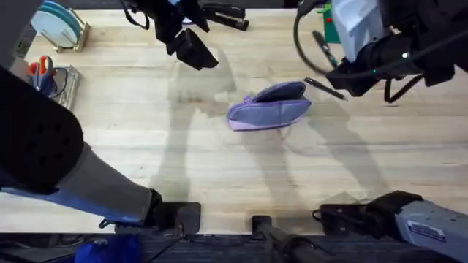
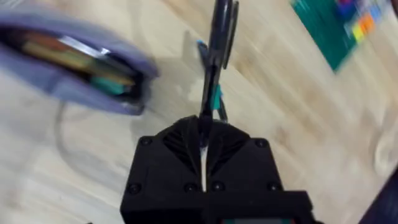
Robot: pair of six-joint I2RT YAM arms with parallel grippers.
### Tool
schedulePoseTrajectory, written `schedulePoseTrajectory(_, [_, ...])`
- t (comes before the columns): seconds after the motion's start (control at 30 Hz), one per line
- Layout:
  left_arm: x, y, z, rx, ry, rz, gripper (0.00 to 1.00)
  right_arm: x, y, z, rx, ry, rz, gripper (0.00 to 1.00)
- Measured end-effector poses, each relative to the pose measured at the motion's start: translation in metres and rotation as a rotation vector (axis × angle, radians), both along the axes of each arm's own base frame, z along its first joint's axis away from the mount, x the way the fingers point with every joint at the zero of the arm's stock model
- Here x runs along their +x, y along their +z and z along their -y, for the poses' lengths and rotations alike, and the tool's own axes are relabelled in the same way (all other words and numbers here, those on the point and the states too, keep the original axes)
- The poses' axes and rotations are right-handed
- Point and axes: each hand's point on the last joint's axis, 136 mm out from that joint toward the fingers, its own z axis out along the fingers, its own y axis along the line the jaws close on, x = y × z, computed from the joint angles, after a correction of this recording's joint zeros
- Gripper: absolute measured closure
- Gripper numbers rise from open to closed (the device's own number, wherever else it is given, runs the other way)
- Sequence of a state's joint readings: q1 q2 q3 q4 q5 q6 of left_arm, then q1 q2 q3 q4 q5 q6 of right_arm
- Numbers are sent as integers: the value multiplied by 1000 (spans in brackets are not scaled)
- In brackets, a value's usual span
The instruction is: Unzip the bag, pick up the pens from the table one at a time and place them inside, then zip the bag closed.
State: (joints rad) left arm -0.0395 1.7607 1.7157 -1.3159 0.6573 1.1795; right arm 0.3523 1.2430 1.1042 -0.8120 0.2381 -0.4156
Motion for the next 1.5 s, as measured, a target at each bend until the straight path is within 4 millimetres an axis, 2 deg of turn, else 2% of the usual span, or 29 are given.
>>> schedulePoseTrajectory(0.3, [0, 0, 0, 0, 0, 0, 7, -18, -2, -51, 35, 535, -37, 971])
schedulePoseTrajectory(0.6, [0, 0, 0, 0, 0, 0, 7, -32, 3, -79, 30, 905, 23, 970])
schedulePoseTrajectory(0.77, [0, 0, 0, 0, 0, 0, 6, -31, -1, -83, 10, 991, 32, 970])
schedulePoseTrajectory(1.07, [0, 0, 0, 0, 0, 0, 7, -26, -26, -83, -53, 1115, -16, 970])
schedulePoseTrajectory(1.33, [0, 0, 0, 0, 0, 0, 7, -12, -55, -70, -159, 1168, -86, 970])
schedulePoseTrajectory(1.5, [0, 0, 0, 0, 0, 0, 6, 1, -66, -62, -176, 1154, -93, 970])
